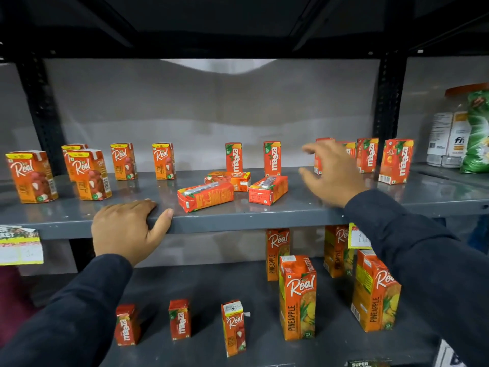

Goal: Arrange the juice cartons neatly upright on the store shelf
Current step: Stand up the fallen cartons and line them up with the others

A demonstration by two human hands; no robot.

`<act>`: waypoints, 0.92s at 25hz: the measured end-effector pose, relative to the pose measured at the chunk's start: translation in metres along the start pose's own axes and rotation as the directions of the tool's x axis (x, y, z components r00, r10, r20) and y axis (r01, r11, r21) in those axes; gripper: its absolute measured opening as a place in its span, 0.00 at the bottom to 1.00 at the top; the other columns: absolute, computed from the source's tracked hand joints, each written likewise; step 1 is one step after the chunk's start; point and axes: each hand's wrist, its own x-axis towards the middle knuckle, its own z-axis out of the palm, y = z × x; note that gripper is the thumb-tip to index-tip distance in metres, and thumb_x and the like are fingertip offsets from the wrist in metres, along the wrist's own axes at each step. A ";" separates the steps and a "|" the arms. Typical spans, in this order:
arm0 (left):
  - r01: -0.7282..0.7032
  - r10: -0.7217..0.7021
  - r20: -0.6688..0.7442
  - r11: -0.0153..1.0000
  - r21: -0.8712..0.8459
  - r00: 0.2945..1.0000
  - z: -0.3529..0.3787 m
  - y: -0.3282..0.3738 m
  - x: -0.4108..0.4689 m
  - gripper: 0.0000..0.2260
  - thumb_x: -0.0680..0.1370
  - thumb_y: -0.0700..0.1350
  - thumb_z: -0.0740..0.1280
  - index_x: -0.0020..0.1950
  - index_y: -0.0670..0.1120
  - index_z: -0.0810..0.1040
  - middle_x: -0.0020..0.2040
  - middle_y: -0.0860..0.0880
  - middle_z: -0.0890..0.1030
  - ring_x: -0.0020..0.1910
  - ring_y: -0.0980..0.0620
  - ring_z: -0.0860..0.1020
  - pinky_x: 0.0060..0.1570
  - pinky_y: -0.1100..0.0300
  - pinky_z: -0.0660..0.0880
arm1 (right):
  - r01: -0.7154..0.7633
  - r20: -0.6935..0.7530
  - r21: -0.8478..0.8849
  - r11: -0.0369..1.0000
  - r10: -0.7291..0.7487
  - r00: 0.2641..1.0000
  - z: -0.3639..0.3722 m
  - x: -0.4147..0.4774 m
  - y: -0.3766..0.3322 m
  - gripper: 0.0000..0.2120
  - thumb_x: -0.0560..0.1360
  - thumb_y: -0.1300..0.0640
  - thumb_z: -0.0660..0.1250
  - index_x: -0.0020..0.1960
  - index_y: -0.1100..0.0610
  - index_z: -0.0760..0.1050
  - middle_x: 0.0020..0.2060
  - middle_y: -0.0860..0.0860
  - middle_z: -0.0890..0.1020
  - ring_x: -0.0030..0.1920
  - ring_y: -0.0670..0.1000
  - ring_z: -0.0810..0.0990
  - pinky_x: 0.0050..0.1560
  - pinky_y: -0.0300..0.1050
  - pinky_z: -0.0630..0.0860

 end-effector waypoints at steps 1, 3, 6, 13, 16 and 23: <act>0.001 -0.001 0.008 1.000 0.002 1.000 0.000 0.000 0.001 0.30 0.78 0.64 0.51 0.42 0.43 0.83 0.33 0.44 0.81 0.32 0.40 0.78 0.34 0.54 0.69 | -0.010 0.186 0.119 0.993 -0.012 0.983 0.003 0.002 -0.011 0.22 0.70 0.51 0.67 0.64 0.49 0.72 0.62 0.52 0.75 0.64 0.55 0.71 0.62 0.49 0.67; 0.005 -0.005 0.013 1.000 0.002 1.000 0.000 -0.001 0.001 0.30 0.77 0.64 0.51 0.43 0.43 0.83 0.33 0.44 0.82 0.32 0.40 0.79 0.35 0.54 0.69 | -0.104 0.524 0.226 0.969 -0.031 0.851 0.012 0.007 -0.031 0.28 0.69 0.53 0.68 0.68 0.45 0.68 0.68 0.49 0.70 0.69 0.52 0.66 0.65 0.49 0.65; 0.012 -0.012 0.013 1.000 0.008 1.000 0.002 -0.002 0.000 0.30 0.78 0.64 0.51 0.43 0.43 0.83 0.34 0.44 0.82 0.32 0.40 0.79 0.35 0.53 0.70 | -0.153 0.700 0.255 0.955 -0.073 0.711 0.026 0.009 -0.045 0.33 0.69 0.47 0.70 0.72 0.43 0.63 0.70 0.49 0.66 0.69 0.51 0.63 0.64 0.48 0.64; -0.001 0.000 0.004 1.000 0.022 1.000 0.002 -0.004 0.000 0.30 0.78 0.63 0.52 0.44 0.43 0.84 0.34 0.44 0.83 0.32 0.40 0.79 0.36 0.52 0.71 | -0.046 0.653 0.273 0.961 -0.150 0.742 0.025 -0.005 -0.038 0.41 0.59 0.33 0.74 0.68 0.32 0.61 0.68 0.38 0.64 0.64 0.40 0.57 0.59 0.43 0.61; 0.007 -0.007 0.001 1.000 0.024 1.000 0.003 -0.003 0.000 0.29 0.78 0.63 0.52 0.44 0.43 0.84 0.34 0.44 0.83 0.32 0.40 0.80 0.37 0.52 0.71 | -0.152 0.651 0.419 0.895 -0.179 0.737 0.020 -0.004 -0.041 0.34 0.61 0.43 0.78 0.62 0.33 0.67 0.61 0.34 0.67 0.60 0.35 0.66 0.54 0.31 0.65; 0.016 -0.016 -0.002 1.000 0.027 1.000 0.003 -0.003 0.000 0.30 0.77 0.63 0.52 0.43 0.42 0.84 0.33 0.43 0.82 0.32 0.40 0.79 0.37 0.52 0.72 | -0.356 0.545 0.555 0.752 -0.005 0.838 0.017 -0.002 -0.037 0.16 0.71 0.50 0.72 0.56 0.41 0.74 0.55 0.43 0.77 0.57 0.46 0.76 0.48 0.36 0.75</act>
